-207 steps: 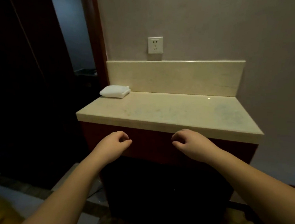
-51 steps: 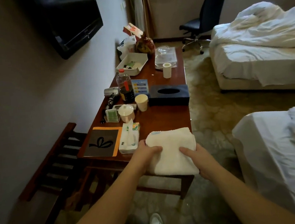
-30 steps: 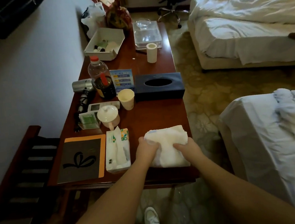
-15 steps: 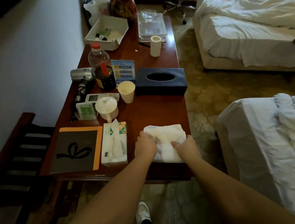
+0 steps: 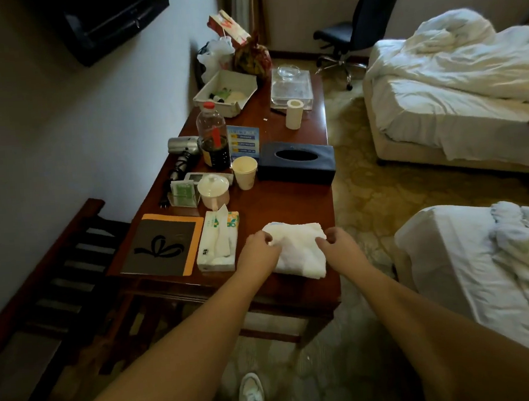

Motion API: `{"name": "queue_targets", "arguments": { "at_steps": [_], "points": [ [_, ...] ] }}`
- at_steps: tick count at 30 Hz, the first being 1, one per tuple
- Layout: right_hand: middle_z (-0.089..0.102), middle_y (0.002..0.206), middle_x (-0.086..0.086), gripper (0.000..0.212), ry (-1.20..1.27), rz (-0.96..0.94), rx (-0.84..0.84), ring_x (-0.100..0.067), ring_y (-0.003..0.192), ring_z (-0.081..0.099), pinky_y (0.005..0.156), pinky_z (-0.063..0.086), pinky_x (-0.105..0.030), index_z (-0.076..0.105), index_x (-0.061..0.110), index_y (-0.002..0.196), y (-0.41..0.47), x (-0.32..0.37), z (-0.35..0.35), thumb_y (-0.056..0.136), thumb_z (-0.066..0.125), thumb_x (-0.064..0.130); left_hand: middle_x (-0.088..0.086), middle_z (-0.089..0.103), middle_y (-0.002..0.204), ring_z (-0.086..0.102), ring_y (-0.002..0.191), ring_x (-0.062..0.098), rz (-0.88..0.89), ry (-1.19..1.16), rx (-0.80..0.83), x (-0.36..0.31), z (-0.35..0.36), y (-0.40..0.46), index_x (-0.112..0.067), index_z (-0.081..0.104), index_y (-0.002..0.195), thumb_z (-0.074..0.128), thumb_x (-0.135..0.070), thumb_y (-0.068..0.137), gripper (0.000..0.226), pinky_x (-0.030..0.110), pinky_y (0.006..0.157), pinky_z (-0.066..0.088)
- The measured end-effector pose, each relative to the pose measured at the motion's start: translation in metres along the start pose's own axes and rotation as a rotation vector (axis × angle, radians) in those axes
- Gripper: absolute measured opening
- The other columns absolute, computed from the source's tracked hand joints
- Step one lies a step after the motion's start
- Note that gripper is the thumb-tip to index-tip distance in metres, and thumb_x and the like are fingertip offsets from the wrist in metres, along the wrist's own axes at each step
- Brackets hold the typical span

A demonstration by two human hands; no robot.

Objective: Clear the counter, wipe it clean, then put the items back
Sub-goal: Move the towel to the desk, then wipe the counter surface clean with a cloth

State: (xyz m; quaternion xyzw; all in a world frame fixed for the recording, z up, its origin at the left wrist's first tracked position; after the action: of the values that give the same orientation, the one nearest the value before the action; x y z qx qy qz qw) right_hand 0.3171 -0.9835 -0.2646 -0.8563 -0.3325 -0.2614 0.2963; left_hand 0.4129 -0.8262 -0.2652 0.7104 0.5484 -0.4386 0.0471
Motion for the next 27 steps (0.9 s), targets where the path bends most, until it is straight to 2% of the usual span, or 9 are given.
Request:
{"name": "queue_targets", "arguments": {
  "at_steps": [4,8,10,13,16,21,24,27],
  "points": [
    [0.059,0.124,-0.001,0.035,0.021,-0.176,0.032,-0.011,0.093,0.053,0.071,0.040,-0.022,0.053,0.016,0.128,-0.046,0.034,-0.008,0.097,0.050,0.032,-0.001,0.057,0.116,0.053,0.091,0.012,0.059,-0.136,-0.089,0.006,-0.032,-0.060,-0.018,0.057,0.124,0.055,-0.028,0.094,0.031,0.027,0.067,0.041],
    [0.061,0.108,0.004,0.027,0.004,-0.335,0.116,-0.005,0.082,0.054,0.059,0.038,-0.016,0.056,0.021,0.121,-0.094,0.063,0.006,0.097,0.050,0.031,-0.002,0.062,0.101,0.056,0.079,0.010,0.007,-0.327,-0.203,0.036,-0.057,-0.124,-0.022,0.061,0.108,0.057,-0.030,0.094,0.016,0.028,0.064,0.045],
    [0.059,0.107,0.007,0.024,-0.002,-0.404,0.180,-0.006,0.086,0.055,0.063,0.041,-0.016,0.056,0.023,0.120,-0.117,0.073,0.020,0.098,0.050,0.031,-0.003,0.063,0.099,0.058,0.081,0.010,-0.035,-0.385,-0.270,0.060,-0.065,-0.155,-0.023,0.062,0.105,0.058,-0.029,0.094,0.013,0.029,0.068,0.047],
    [0.057,0.105,0.010,0.025,-0.016,-0.457,0.301,-0.006,0.090,0.055,0.069,0.044,-0.018,0.056,0.024,0.120,-0.145,0.081,0.051,0.097,0.052,0.031,-0.004,0.064,0.097,0.060,0.082,0.012,-0.123,-0.407,-0.361,0.100,-0.075,-0.195,-0.028,0.063,0.101,0.060,-0.029,0.093,0.008,0.026,0.064,0.044],
    [0.058,0.106,0.009,0.025,-0.045,-0.494,0.425,-0.004,0.091,0.055,0.072,0.044,-0.018,0.058,0.026,0.120,-0.166,0.085,0.087,0.096,0.053,0.032,-0.002,0.065,0.094,0.062,0.081,0.013,-0.225,-0.427,-0.426,0.142,-0.082,-0.229,-0.025,0.064,0.099,0.060,-0.027,0.093,0.007,0.023,0.062,0.045],
    [0.059,0.106,0.005,0.023,-0.134,-0.529,0.568,-0.007,0.088,0.056,0.071,0.044,-0.020,0.058,0.024,0.118,-0.194,0.081,0.155,0.096,0.053,0.030,-0.001,0.064,0.088,0.054,0.065,0.011,-0.378,-0.446,-0.455,0.207,-0.082,-0.266,-0.023,0.063,0.100,0.059,-0.025,0.093,0.009,0.024,0.057,0.041],
    [0.058,0.111,0.005,0.024,-0.208,-0.553,0.624,-0.004,0.087,0.054,0.064,0.039,-0.013,0.058,0.021,0.118,-0.204,0.077,0.194,0.096,0.053,0.028,0.001,0.065,0.088,0.057,0.068,0.013,-0.471,-0.481,-0.436,0.246,-0.077,-0.279,-0.022,0.063,0.098,0.060,-0.026,0.092,0.008,0.027,0.060,0.044],
    [0.055,0.105,0.009,0.025,-0.293,-0.554,0.666,-0.004,0.086,0.054,0.067,0.039,-0.016,0.059,0.022,0.119,-0.210,0.072,0.231,0.096,0.052,0.031,0.002,0.067,0.092,0.062,0.077,0.016,-0.549,-0.494,-0.406,0.287,-0.074,-0.283,-0.022,0.062,0.097,0.060,-0.024,0.091,0.007,0.031,0.067,0.048]
  ]
}}
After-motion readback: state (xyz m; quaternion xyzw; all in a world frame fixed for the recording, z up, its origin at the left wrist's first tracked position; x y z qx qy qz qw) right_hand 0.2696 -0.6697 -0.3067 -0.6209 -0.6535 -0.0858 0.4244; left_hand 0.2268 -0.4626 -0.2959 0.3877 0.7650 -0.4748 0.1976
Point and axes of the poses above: each hand's wrist, its own y-axis towards the middle knuckle, its own z-axis out of the palm, x = y × z, the point moved 3 cm from there along y, towards the middle knuckle
